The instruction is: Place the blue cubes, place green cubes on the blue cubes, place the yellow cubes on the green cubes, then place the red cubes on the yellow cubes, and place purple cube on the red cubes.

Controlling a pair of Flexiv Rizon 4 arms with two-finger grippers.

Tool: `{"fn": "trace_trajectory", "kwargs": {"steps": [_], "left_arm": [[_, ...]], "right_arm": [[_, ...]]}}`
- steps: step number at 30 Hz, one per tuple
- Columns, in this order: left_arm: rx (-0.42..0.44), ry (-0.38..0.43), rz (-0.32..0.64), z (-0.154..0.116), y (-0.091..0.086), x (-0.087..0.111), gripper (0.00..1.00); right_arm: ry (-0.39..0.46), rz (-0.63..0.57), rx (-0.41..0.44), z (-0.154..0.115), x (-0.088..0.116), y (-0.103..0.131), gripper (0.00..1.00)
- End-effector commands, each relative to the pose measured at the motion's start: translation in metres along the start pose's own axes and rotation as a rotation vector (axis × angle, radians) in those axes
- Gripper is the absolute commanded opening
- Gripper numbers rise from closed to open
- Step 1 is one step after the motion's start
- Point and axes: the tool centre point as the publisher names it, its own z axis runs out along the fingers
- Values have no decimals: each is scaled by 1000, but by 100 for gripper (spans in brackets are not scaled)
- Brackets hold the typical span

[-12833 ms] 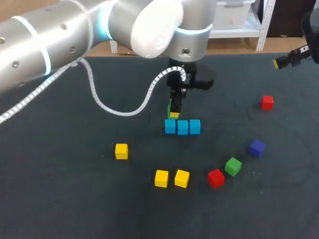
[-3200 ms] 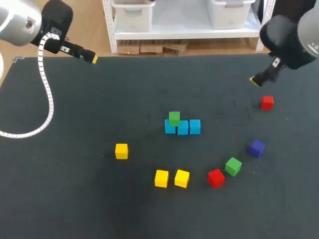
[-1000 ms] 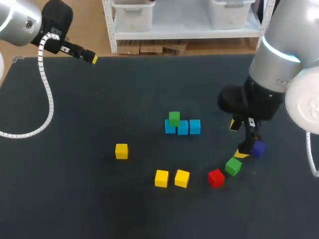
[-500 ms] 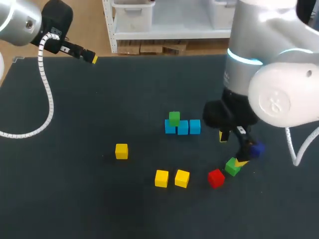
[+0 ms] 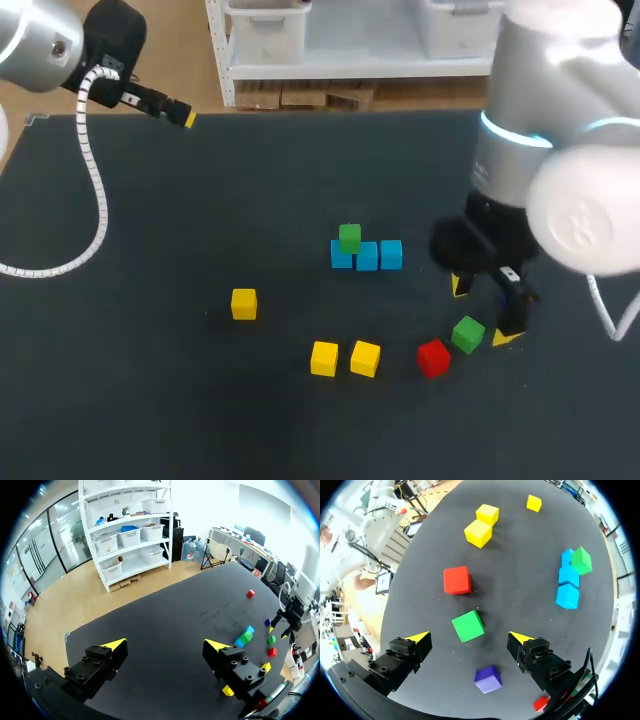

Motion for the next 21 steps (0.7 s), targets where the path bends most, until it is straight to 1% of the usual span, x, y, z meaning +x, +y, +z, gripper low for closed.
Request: {"fn": "trace_trajectory", "kwargs": {"steps": [1,4,9,13,16,21], "left_arm": [[4,-3,1,0,1,0,100],[4,-3,1,0,1,0,100],[4,-3,1,0,1,0,100],[4,-3,1,0,1,0,100],[4,-3,1,0,1,0,100],[4,-3,1,0,1,0,100]], "right_arm": [[42,-31,52,18,-3,0,100],[22,-74,64,22,-4,-3,100],[21,-89,80,24,-7,-5,100],[41,-93,89,23,-7,-7,100],[40,-93,100,22,-6,-8,100],[56,-97,97,24,-7,-12,100]]}}
